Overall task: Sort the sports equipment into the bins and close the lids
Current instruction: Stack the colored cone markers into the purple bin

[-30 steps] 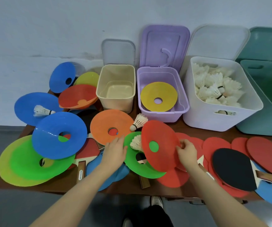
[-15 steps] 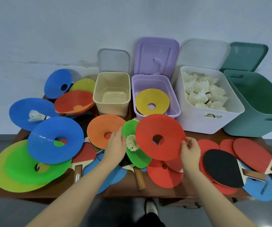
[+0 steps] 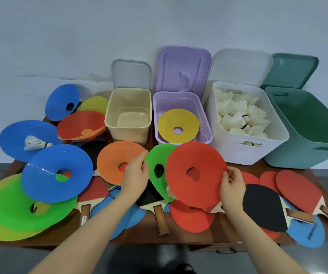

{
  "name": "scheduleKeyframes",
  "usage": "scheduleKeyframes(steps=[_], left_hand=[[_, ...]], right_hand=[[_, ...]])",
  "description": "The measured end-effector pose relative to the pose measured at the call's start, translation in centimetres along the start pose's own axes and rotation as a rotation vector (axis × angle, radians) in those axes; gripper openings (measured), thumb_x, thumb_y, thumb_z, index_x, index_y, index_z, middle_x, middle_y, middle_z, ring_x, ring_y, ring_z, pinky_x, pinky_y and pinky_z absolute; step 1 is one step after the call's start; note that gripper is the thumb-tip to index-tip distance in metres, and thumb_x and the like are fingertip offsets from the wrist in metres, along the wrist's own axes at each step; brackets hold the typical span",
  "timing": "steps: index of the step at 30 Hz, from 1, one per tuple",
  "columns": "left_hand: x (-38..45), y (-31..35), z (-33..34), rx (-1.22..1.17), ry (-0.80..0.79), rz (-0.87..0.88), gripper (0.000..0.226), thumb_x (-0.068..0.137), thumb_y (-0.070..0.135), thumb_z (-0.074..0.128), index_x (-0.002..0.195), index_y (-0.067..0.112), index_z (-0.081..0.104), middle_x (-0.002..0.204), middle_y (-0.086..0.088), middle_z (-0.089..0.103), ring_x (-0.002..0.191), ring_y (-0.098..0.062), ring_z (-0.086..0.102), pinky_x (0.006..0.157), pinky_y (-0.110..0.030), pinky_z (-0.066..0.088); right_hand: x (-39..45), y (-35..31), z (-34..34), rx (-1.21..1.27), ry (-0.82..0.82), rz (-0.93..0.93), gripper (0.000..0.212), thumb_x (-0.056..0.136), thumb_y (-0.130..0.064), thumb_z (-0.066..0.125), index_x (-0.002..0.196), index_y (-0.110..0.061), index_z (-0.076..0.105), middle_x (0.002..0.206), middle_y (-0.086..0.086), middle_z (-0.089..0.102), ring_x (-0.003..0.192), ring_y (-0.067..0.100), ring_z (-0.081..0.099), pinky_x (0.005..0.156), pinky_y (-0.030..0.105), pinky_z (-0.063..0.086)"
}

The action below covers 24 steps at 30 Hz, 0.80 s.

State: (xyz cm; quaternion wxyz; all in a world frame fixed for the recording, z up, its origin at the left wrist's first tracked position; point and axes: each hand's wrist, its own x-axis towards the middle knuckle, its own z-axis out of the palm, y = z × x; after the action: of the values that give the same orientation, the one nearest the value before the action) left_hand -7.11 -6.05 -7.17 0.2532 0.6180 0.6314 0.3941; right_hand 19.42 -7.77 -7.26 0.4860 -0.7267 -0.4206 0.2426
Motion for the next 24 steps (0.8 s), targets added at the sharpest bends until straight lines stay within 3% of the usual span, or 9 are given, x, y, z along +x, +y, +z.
scheduleKeyframes(steps=[5,8,11,13,15,16,19,21,24], left_hand=[[0.1,2.0,0.5,-0.048,0.11,0.045,0.035,0.097,0.011,0.044,0.13,0.018,0.051,0.116,0.006,0.06,0.103,-0.006,0.054,0.084,-0.016,0.039],[0.3,2.8,1.3,-0.049,0.137,0.002,0.037,0.097,0.012,0.043,0.134,0.018,0.048,0.122,0.005,0.059,0.108,-0.011,0.055,0.089,-0.02,0.041],[-0.4,2.9,2.4,-0.048,0.082,-0.064,0.041,0.098,0.012,0.042,0.138,0.022,0.041,0.121,0.009,0.058,0.103,-0.006,0.055,0.085,-0.019,0.042],[-1.3,2.1,3.4,-0.023,-0.002,-0.127,0.043,0.098,0.013,0.04,0.14,0.023,0.037,0.101,0.019,0.057,0.084,0.005,0.053,0.073,-0.016,0.038],[-2.4,1.4,4.2,0.082,-0.098,-0.205,0.05,0.099,0.02,0.037,0.147,0.022,0.024,0.088,0.01,0.054,0.075,-0.003,0.05,0.064,-0.022,0.036],[-2.7,1.1,4.5,0.145,-0.145,-0.247,0.053,0.1,0.027,0.036,0.149,0.023,0.016,0.095,0.002,0.054,0.081,-0.012,0.053,0.065,-0.026,0.038],[-3.2,1.0,5.0,0.317,-0.213,-0.285,0.065,0.098,0.042,0.035,0.15,0.019,0.003,0.133,-0.008,0.039,0.118,-0.028,0.045,0.09,-0.04,0.044],[-3.1,1.0,5.3,0.382,-0.195,-0.266,0.07,0.096,0.043,0.038,0.15,0.017,0.001,0.132,-0.009,0.039,0.118,-0.028,0.046,0.092,-0.042,0.043],[-2.6,1.1,5.9,0.424,-0.176,-0.283,0.078,0.094,0.041,0.045,0.149,0.015,-0.003,0.127,-0.009,0.043,0.111,-0.028,0.049,0.087,-0.04,0.044]], right_hand=[[2.0,0.1,0.1,-0.032,-0.091,-0.038,0.013,0.095,-0.014,0.046,0.1,-0.02,0.056,0.085,-0.011,0.06,0.077,0.003,0.055,0.065,0.027,0.04],[3.1,0.4,0.1,-0.04,-0.136,-0.054,0.012,0.094,-0.012,0.046,0.098,-0.018,0.055,0.083,-0.01,0.059,0.074,0.001,0.053,0.063,0.026,0.038],[3.7,1.3,0.3,-0.047,-0.199,-0.039,0.012,0.093,-0.011,0.048,0.099,-0.016,0.056,0.088,-0.003,0.06,0.079,0.01,0.055,0.07,0.026,0.038],[3.6,2.0,0.6,-0.047,-0.253,-0.019,0.011,0.093,-0.01,0.049,0.099,-0.015,0.057,0.089,-0.001,0.061,0.085,0.017,0.057,0.072,0.027,0.038],[3.1,2.6,1.0,-0.067,-0.307,-0.028,0.011,0.093,-0.012,0.049,0.099,-0.017,0.058,0.09,-0.002,0.063,0.087,0.018,0.059,0.072,0.029,0.041],[2.9,2.8,1.2,-0.092,-0.317,-0.039,0.012,0.093,-0.014,0.049,0.1,-0.017,0.059,0.091,-0.002,0.064,0.088,0.019,0.06,0.073,0.032,0.044],[2.3,3.3,1.9,-0.157,-0.319,-0.085,0.017,0.093,-0.017,0.048,0.107,-0.018,0.059,0.098,0.001,0.067,0.092,0.023,0.061,0.079,0.037,0.048],[2.7,3.2,2.2,-0.272,-0.318,-0.17,0.021,0.093,-0.018,0.049,0.112,-0.019,0.058,0.104,0.0,0.066,0.097,0.024,0.061,0.085,0.039,0.045],[3.8,3.1,1.8,-0.667,-0.344,-0.352,0.03,0.092,-0.024,0.049,0.121,-0.021,0.056,0.111,0.001,0.062,0.103,0.025,0.055,0.093,0.04,0.026]])
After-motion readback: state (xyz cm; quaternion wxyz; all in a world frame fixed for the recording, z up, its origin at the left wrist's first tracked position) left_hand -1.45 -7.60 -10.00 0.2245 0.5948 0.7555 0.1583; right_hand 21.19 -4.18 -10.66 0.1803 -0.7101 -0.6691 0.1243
